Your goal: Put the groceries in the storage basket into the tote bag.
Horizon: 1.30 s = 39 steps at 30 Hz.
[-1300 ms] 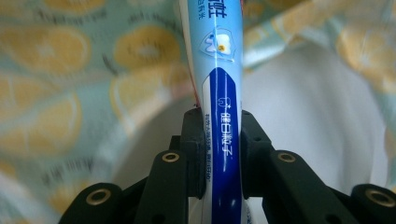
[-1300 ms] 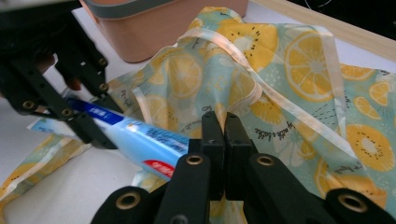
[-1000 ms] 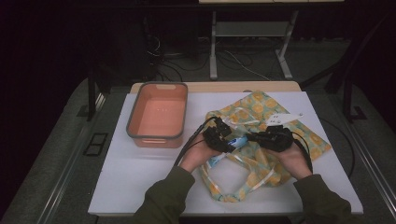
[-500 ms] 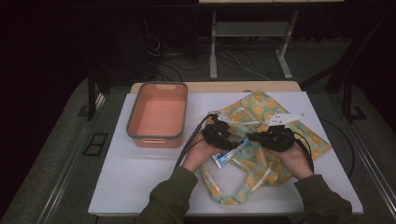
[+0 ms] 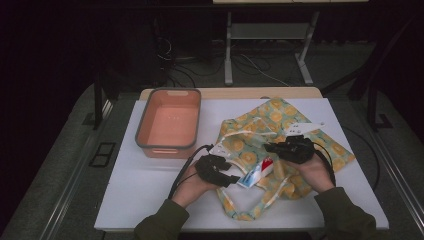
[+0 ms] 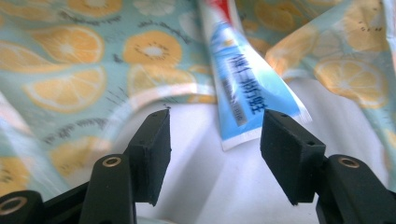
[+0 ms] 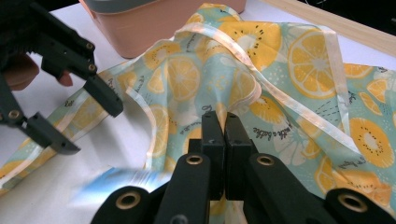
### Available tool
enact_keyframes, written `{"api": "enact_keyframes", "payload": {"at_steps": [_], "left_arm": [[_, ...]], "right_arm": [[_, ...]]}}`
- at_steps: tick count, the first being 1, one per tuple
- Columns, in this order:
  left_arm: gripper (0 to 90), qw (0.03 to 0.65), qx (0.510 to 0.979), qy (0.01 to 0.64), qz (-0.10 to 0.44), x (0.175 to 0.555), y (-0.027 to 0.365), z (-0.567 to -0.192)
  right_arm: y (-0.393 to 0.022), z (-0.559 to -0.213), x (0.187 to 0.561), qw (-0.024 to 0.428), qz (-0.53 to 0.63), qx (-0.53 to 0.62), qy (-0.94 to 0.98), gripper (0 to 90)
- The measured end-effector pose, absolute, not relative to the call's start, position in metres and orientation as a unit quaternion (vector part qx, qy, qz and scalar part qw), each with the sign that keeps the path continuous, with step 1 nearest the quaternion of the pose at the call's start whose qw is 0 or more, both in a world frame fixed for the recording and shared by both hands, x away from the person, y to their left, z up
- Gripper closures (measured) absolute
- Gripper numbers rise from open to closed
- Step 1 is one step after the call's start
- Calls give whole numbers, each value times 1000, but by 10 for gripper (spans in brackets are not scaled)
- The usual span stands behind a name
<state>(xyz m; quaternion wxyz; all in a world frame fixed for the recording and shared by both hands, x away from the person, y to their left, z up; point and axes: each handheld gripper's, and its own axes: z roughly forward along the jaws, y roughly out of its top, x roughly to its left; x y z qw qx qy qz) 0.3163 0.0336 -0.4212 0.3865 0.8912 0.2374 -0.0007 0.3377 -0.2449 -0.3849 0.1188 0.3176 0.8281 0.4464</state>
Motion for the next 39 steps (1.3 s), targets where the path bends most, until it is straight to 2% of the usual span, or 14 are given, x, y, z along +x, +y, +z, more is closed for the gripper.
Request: {"api": "enact_keyframes", "payload": {"at_steps": [13,19,20,22,25,30,39], "left_arm": [[387,377,906,191,-3,299,7,-432],[372,354,919,176,-3,295,3,-435],[403,352,920,174,-1,295,2,-436],[522,349,920,176,11,296,-2,-438],[608,343,923,168,38,298,-7,-440],[842,360,914,176,58,311,-7,-435],[888,381,897,221,42,348,-27,-433]], "right_arm": [[-243,-386,337,116,446,316,829,892],[-244,-386,337,116,446,317,829,892],[-244,-386,338,116,446,317,829,892],[-243,-386,338,116,445,317,829,892],[-243,-386,337,116,446,317,829,892],[-243,-386,337,117,445,317,829,892],[-245,-385,338,118,447,317,828,892]]}}
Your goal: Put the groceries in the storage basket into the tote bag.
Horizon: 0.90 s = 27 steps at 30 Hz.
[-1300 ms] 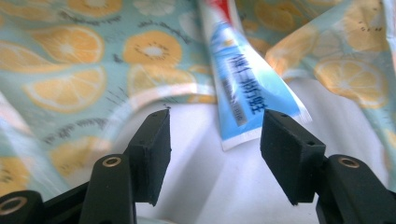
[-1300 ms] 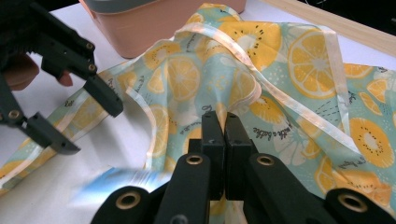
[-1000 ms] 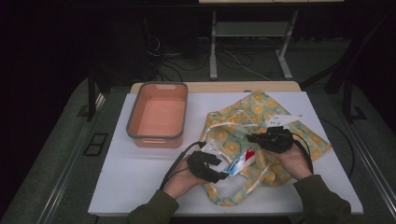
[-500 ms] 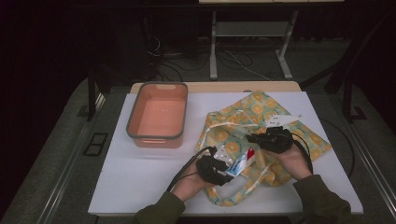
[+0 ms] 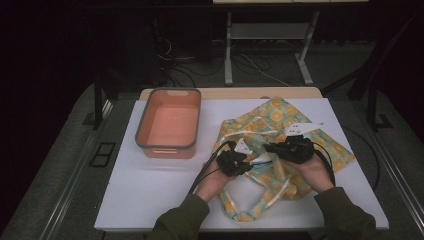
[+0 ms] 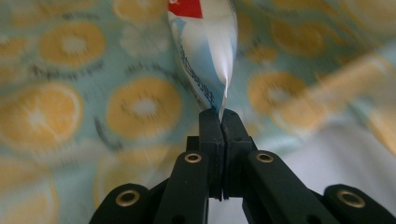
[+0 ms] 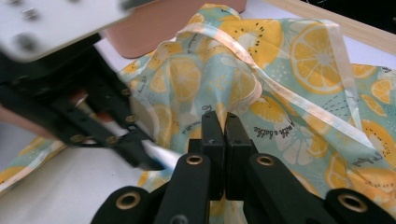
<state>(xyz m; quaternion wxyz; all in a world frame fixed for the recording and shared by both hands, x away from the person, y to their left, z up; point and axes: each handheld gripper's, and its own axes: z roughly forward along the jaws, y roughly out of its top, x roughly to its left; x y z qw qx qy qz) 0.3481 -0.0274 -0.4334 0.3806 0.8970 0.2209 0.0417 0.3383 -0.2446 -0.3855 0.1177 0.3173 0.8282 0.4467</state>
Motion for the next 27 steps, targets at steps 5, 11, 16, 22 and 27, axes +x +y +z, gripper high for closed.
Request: {"api": "enact_keyframes", "payload": {"at_steps": [5,11,16,22,27], "left_arm": [[889,391,887,241,41,371,-48,-436],[850,418,870,260,30,376,-51,-435],[729,435,859,264,51,363,-21,-415],[552,430,853,280,90,335,24,-405],[433,419,850,302,108,321,53,-410]], "right_arm": [[-245,-386,339,116,447,319,828,892],[-248,-386,339,116,448,320,826,892],[-249,-385,338,117,450,320,826,892],[-248,-385,337,117,448,321,826,892],[-247,-386,337,114,446,320,828,892]]}}
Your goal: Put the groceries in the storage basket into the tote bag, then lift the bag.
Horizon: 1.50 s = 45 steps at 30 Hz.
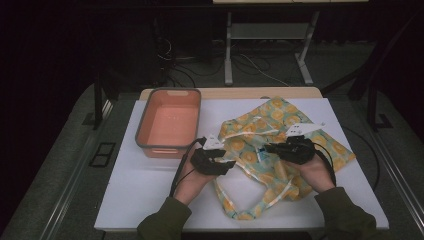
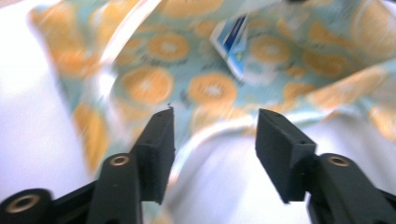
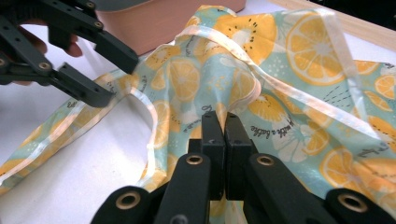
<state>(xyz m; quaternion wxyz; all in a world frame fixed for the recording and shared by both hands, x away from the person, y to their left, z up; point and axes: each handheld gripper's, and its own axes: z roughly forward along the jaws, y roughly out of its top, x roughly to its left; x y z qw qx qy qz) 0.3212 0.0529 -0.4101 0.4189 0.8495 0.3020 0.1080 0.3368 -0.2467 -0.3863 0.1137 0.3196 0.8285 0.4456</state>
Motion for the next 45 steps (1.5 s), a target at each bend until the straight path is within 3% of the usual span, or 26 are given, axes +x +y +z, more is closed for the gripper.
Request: {"api": "enact_keyframes", "payload": {"at_steps": [7,13,17,19,20,22,25,32,37,40,43,45], "left_arm": [[339,391,858,313,111,320,61,-423],[342,362,861,327,142,331,55,-435],[351,348,862,344,134,340,53,-445],[400,350,859,350,131,343,52,-449],[474,351,857,354,133,344,53,-448],[730,362,850,363,120,347,57,-449],[859,371,844,373,104,348,60,-448],[876,385,838,377,85,344,65,-446],[879,401,831,379,73,340,69,-442],[880,408,827,381,67,340,71,-441],[882,413,825,381,64,340,71,-440],[883,416,824,379,64,340,72,-439]], "right_arm": [[-248,-389,329,105,440,313,835,892],[-248,-394,326,101,429,306,844,892],[-244,-399,327,90,424,302,849,892],[-240,-402,326,83,420,299,853,892],[-239,-404,326,81,417,298,855,891],[-237,-408,325,77,412,297,858,882],[-238,-407,323,61,421,299,854,766],[-237,-398,287,43,440,262,858,706],[-233,-409,266,45,412,256,874,538],[-233,-422,261,40,376,260,888,501],[-231,-433,258,50,342,257,902,613],[-231,-436,260,62,322,260,908,773]]}}
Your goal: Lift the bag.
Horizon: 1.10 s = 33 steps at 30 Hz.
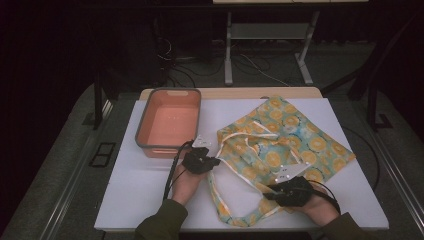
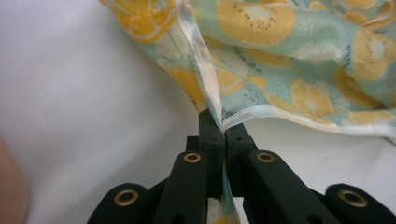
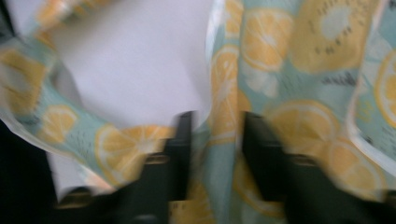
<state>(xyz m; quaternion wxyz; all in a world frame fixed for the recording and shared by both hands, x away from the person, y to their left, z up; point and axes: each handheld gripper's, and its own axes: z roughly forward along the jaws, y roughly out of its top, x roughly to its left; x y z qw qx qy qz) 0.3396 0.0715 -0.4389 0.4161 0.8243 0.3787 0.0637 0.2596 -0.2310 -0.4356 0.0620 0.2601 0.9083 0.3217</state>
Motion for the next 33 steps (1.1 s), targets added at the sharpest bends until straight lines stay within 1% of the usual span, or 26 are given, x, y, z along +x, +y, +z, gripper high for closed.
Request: {"api": "enact_keyframes", "payload": {"at_steps": [2,5,10,17,25,30,33], "left_arm": [[884,424,820,380,59,339,72,-437],[884,432,817,377,62,338,72,-434],[885,452,809,370,69,338,69,-427],[886,486,792,359,84,341,64,-411],[887,517,779,342,100,337,62,-388],[888,552,756,337,104,332,72,-367],[888,571,744,328,109,328,75,-354]], "right_arm": [[-235,-436,263,63,324,262,907,865],[-242,-432,270,78,330,272,901,894],[-258,-420,285,117,350,295,882,896],[-272,-403,307,159,387,321,850,897],[-281,-380,316,181,435,327,819,897],[-279,-370,315,189,449,318,813,897],[-278,-358,313,200,461,312,806,897]]}}
